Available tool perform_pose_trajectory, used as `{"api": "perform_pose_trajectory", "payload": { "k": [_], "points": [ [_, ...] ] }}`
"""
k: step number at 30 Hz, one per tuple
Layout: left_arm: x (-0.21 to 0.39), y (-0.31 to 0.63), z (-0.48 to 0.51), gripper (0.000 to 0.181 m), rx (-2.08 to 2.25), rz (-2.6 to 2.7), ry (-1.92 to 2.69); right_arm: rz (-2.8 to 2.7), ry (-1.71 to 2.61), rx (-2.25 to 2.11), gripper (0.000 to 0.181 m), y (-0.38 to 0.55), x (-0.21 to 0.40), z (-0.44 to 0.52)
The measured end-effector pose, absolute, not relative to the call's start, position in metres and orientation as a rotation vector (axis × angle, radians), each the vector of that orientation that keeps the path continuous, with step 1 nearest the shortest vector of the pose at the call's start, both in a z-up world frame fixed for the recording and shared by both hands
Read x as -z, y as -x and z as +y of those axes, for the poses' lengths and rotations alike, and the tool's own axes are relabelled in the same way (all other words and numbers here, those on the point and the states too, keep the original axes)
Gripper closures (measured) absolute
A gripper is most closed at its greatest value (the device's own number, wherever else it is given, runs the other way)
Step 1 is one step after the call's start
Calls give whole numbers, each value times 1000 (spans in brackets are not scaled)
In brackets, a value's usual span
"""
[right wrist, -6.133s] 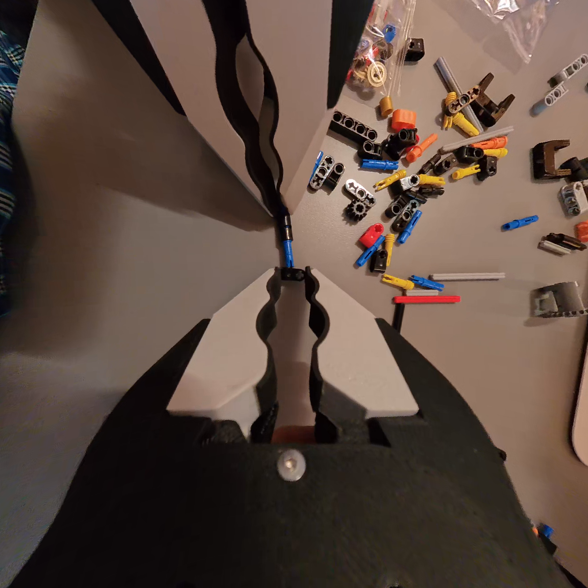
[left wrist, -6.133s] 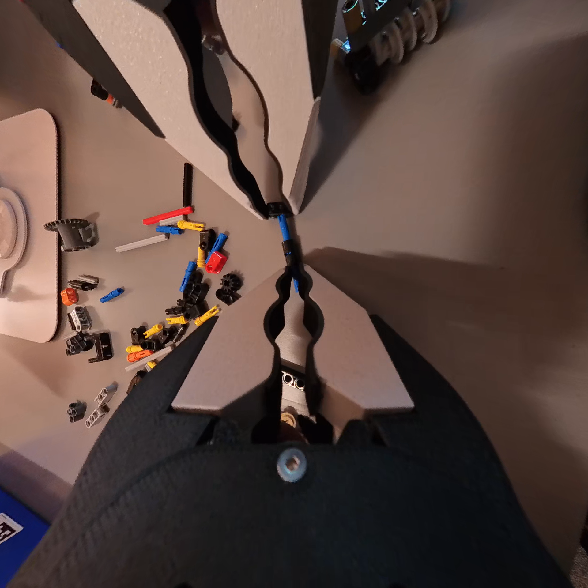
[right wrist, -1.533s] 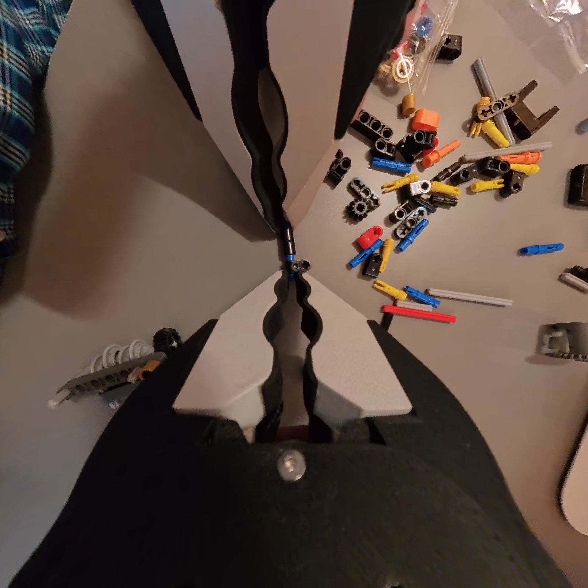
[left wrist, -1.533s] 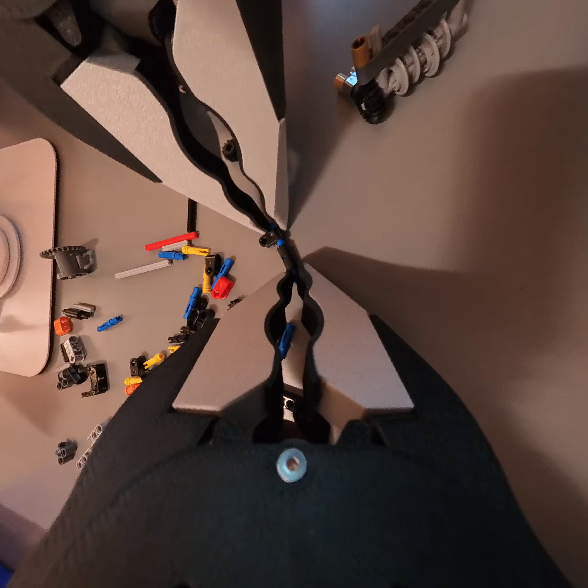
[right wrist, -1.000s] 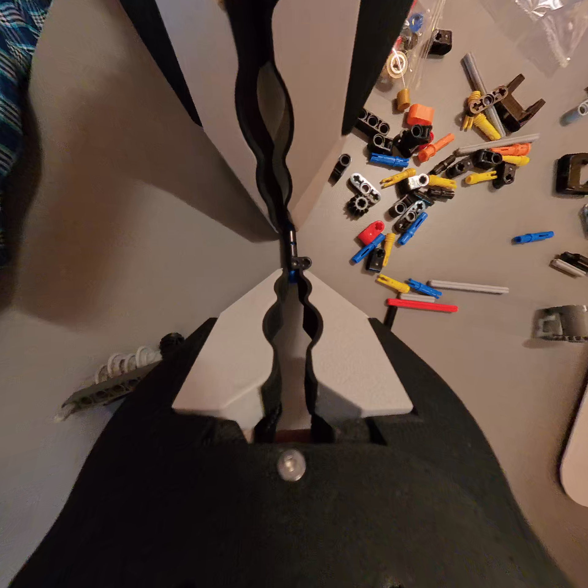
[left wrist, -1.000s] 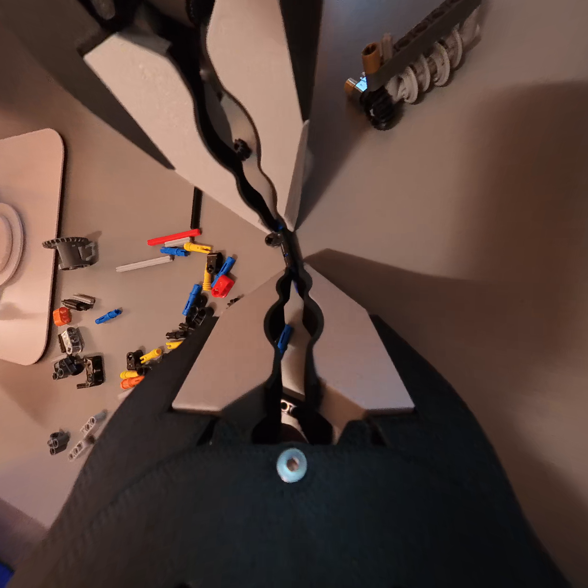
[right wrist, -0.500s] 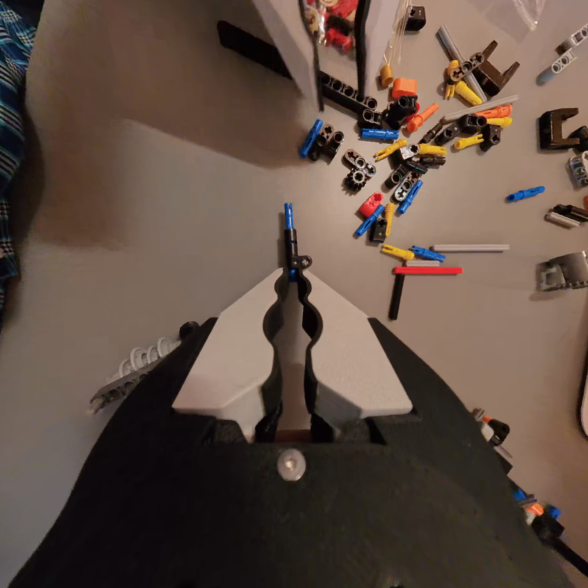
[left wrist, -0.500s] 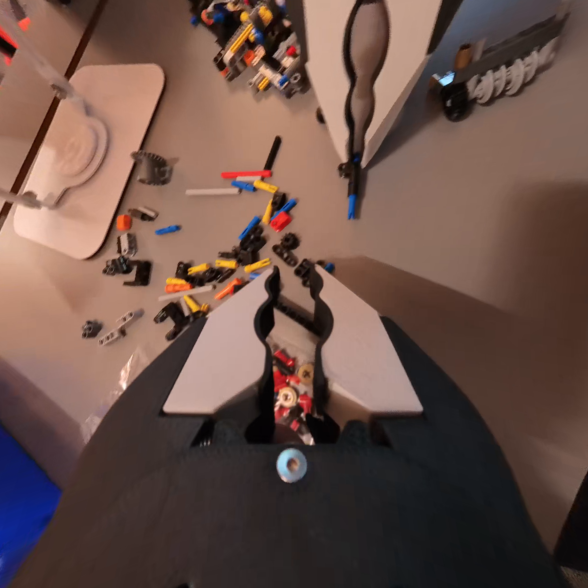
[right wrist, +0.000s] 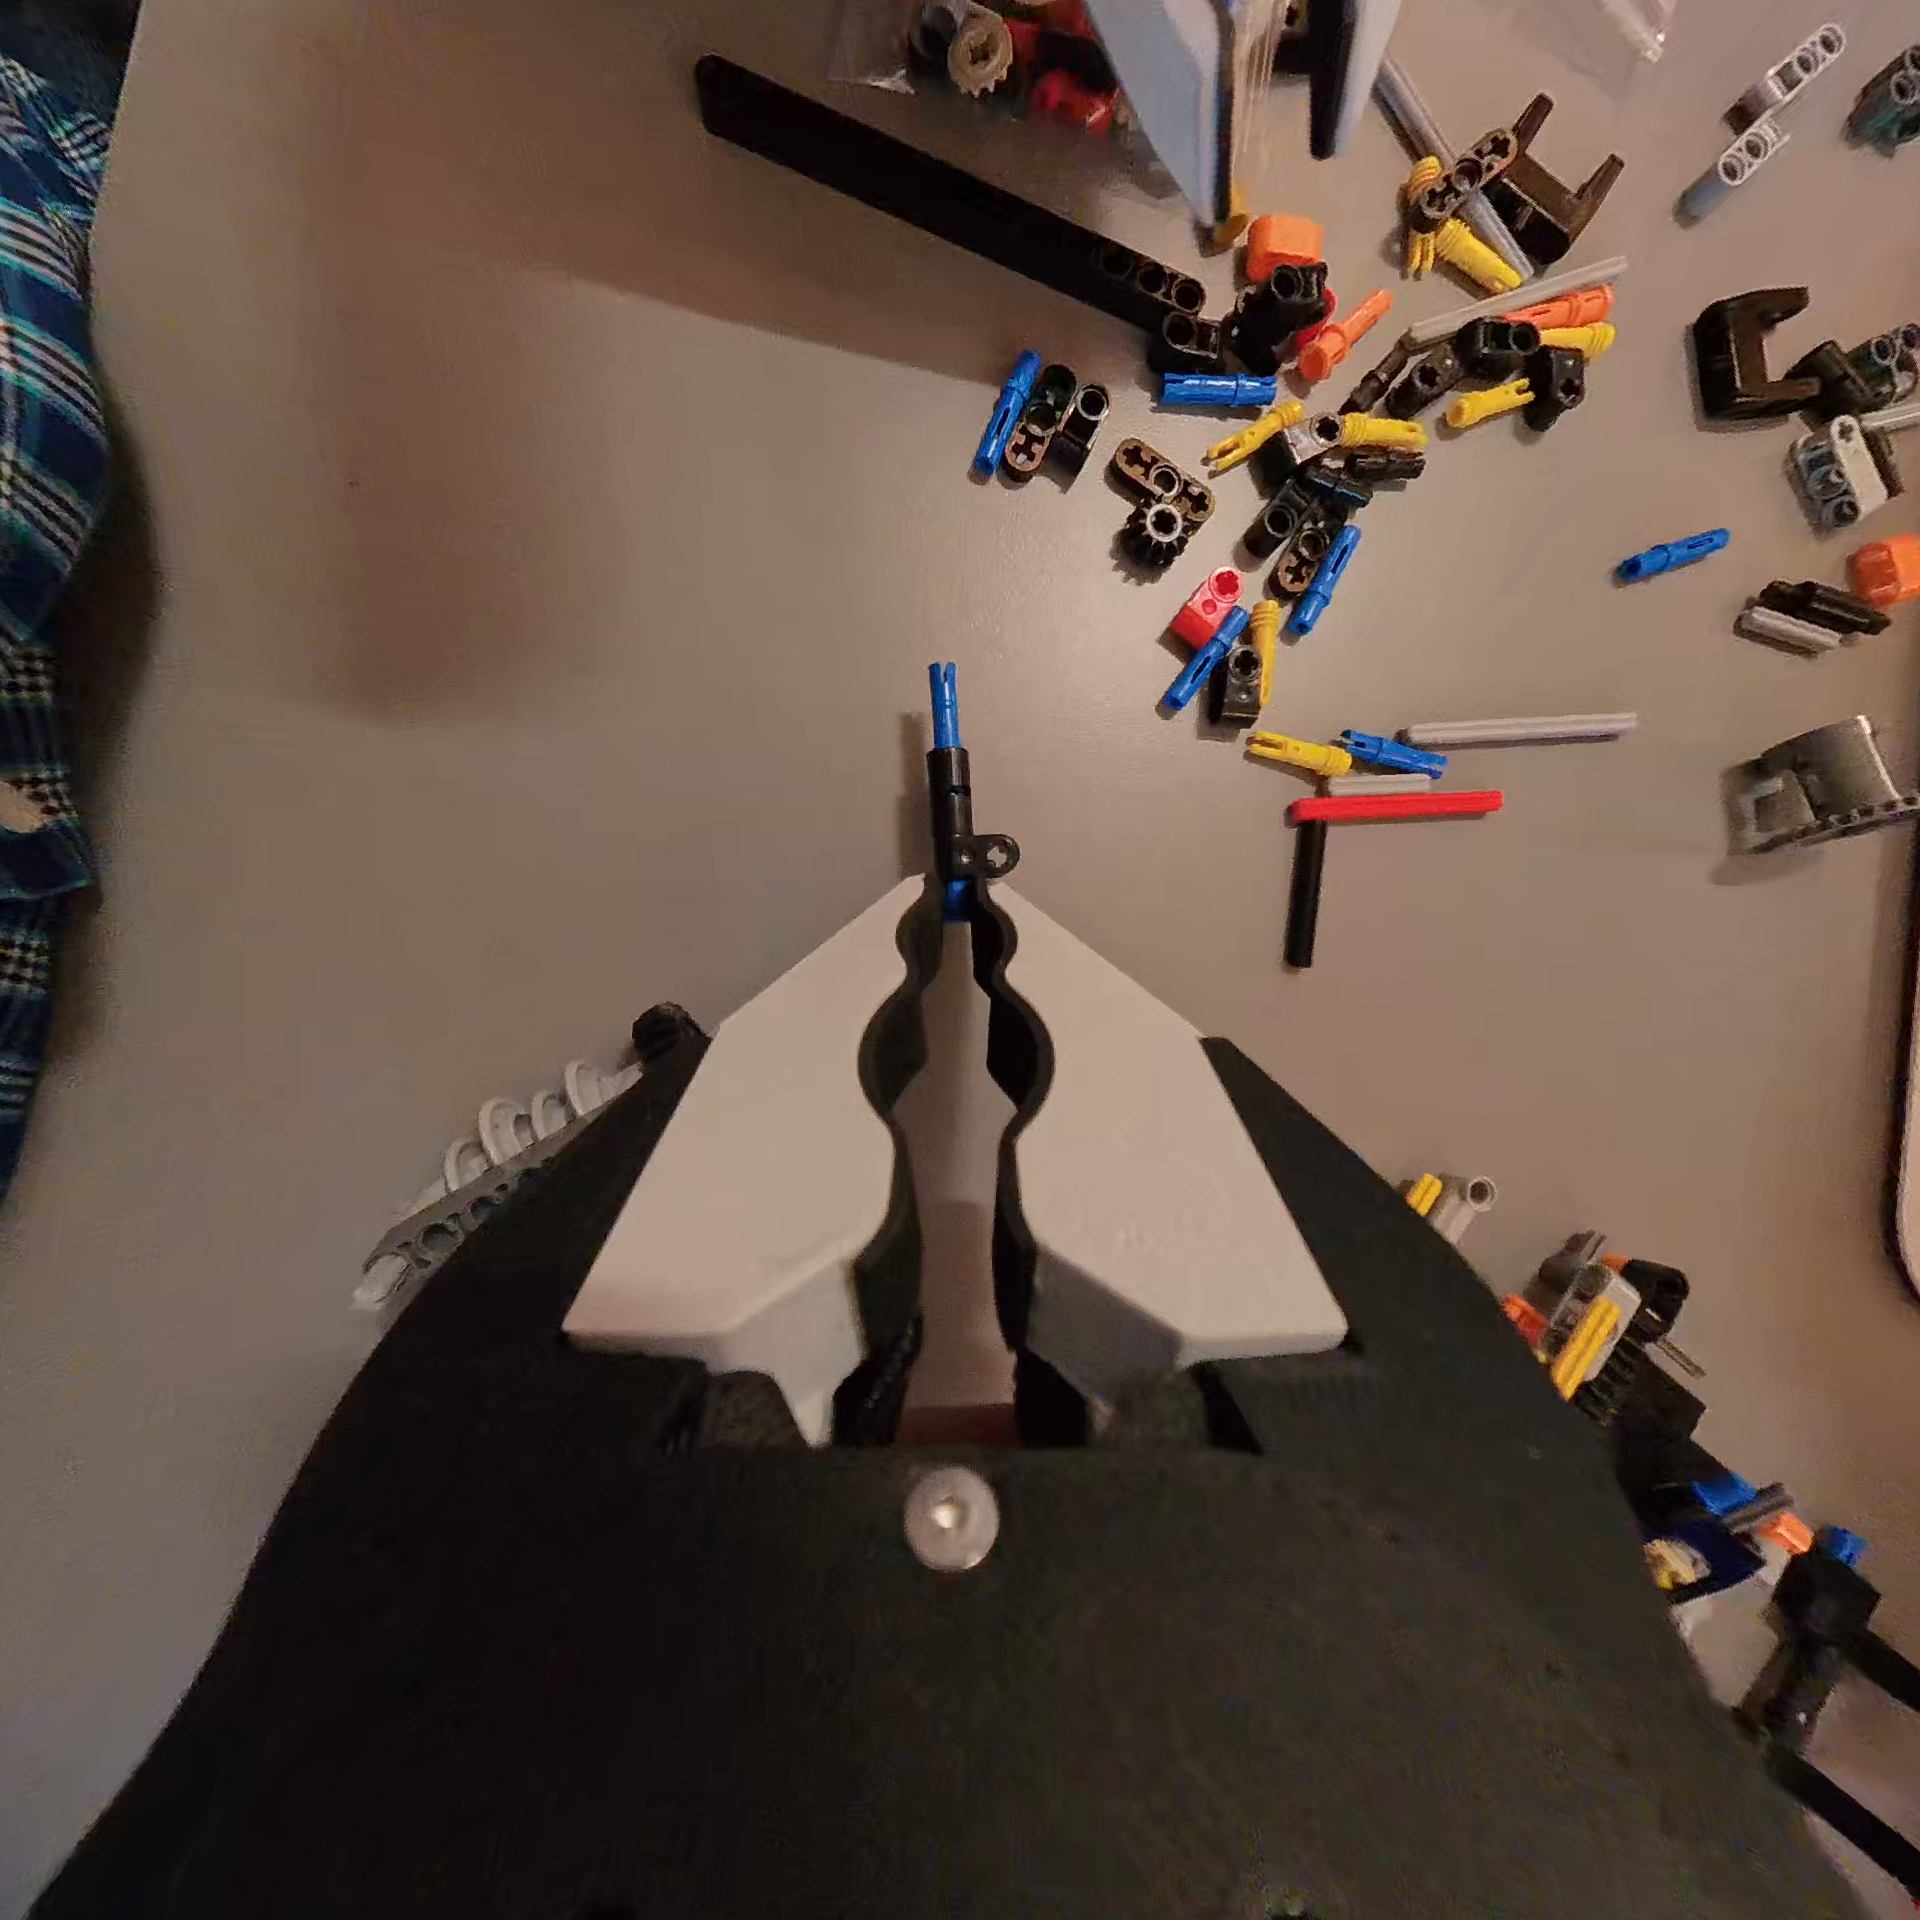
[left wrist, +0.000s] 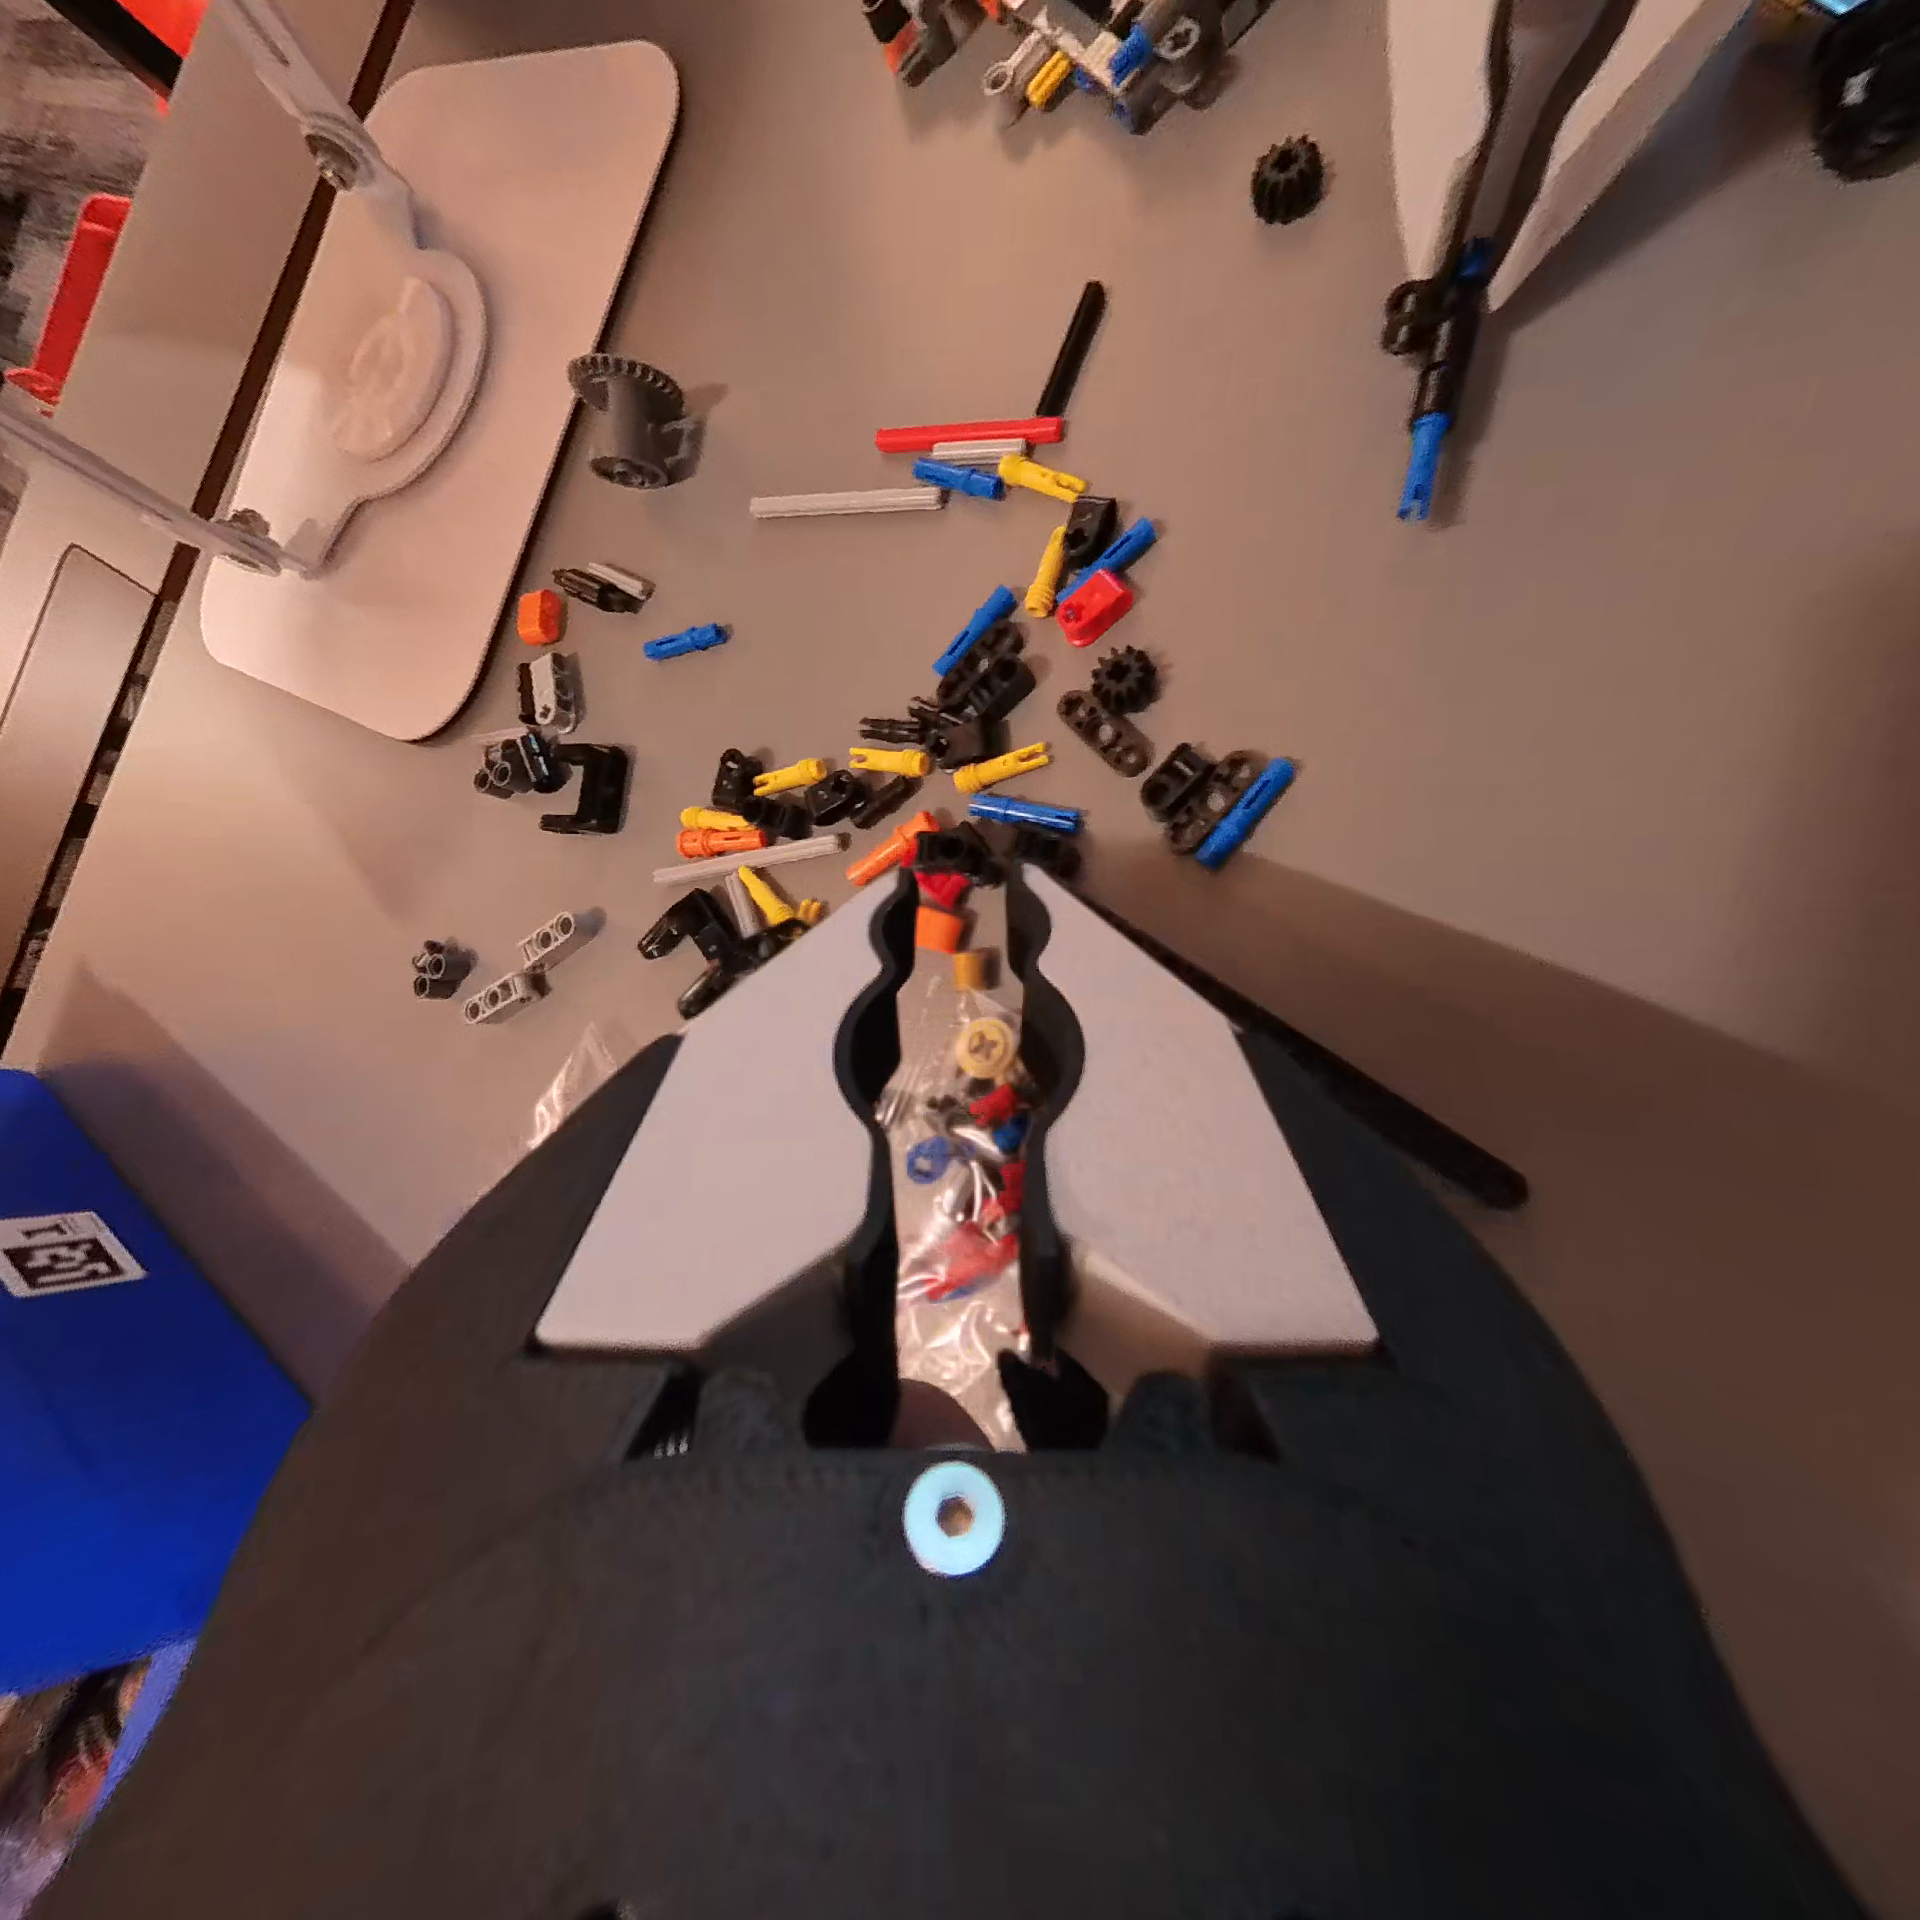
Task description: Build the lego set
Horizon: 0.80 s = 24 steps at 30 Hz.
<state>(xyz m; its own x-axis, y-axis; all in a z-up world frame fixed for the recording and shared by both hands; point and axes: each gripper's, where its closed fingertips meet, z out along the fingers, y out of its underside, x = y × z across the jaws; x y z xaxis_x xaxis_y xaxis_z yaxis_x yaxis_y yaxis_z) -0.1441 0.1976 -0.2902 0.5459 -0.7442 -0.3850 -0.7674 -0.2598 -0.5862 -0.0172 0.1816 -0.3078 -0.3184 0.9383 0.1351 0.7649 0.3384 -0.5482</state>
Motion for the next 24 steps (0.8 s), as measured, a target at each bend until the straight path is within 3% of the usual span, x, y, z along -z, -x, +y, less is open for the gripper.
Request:
{"api": "perform_pose_trajectory", "payload": {
  "k": [10, 24],
  "points": [
    [301, 142, 211, 161, 18, 1235, 2068, -2162, 1484, -565, 180, 18, 309, 180],
    [286, 121, 203, 171, 79, 1250, 1995, -2150, 1477, -585, 180, 15, 307, 180]
  ]
}}
